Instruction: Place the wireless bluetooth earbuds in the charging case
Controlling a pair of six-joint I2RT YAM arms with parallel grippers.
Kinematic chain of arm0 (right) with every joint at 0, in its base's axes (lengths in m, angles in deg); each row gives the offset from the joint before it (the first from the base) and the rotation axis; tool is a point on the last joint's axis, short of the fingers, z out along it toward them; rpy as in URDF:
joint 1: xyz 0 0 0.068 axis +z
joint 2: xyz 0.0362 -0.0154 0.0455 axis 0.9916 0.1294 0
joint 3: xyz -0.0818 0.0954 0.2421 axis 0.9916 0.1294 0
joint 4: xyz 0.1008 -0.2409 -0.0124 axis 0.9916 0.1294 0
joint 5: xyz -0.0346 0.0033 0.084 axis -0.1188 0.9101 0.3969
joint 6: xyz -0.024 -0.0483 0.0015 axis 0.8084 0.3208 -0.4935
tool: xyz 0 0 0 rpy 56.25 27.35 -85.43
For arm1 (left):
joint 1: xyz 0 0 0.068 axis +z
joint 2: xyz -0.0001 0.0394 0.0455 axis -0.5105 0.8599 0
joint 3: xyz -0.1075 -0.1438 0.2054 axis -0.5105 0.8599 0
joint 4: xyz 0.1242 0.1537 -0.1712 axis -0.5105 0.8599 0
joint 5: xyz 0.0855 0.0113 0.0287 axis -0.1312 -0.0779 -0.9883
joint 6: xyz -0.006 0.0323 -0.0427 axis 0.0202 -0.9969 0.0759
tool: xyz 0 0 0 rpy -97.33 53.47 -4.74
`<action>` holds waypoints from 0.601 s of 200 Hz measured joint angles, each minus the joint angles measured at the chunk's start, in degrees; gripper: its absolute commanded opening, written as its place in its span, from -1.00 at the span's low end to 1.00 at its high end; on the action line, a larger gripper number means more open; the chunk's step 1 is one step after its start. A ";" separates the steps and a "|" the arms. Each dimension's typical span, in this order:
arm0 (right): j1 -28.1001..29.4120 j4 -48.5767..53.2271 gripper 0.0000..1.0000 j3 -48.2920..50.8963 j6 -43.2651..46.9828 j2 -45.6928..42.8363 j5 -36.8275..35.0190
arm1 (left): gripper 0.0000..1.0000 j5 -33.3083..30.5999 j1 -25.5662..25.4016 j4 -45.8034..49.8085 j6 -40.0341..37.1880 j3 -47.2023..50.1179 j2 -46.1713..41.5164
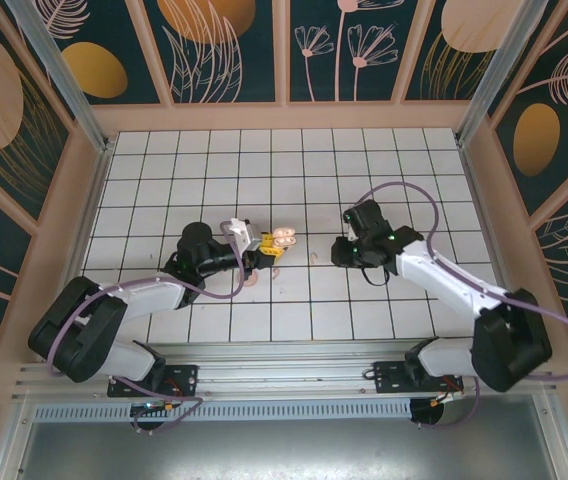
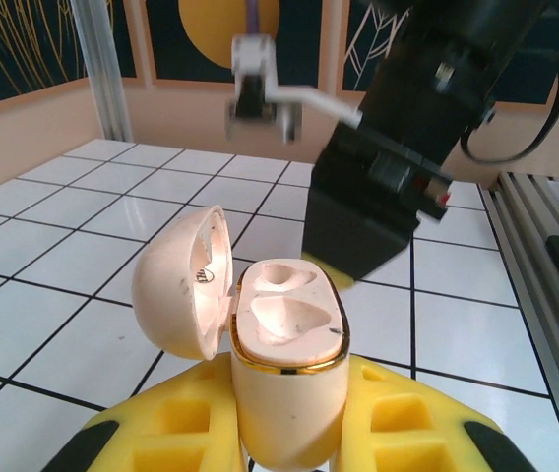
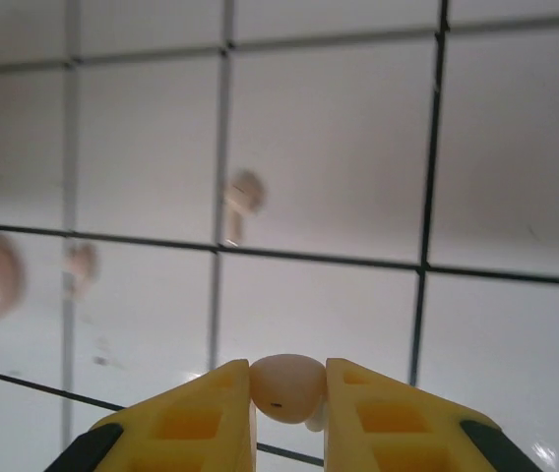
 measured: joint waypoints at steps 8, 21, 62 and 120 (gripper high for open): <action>0.00 -2.60 -0.58 0.74 0.04 -2.45 0.61 | -0.71 0.02 0.00 -0.72 0.28 0.00 0.46; 0.00 -6.51 -0.58 1.84 0.26 -5.77 1.90 | -0.72 0.04 0.00 -2.34 0.85 0.00 1.27; 0.00 -18.18 -0.57 2.75 2.43 -11.47 6.91 | -0.72 0.07 0.00 -6.88 2.89 -0.04 3.98; 1.49 -29.29 -0.57 2.75 4.61 -11.63 14.21 | -0.72 0.31 -0.02 -9.03 3.74 -1.38 5.22</action>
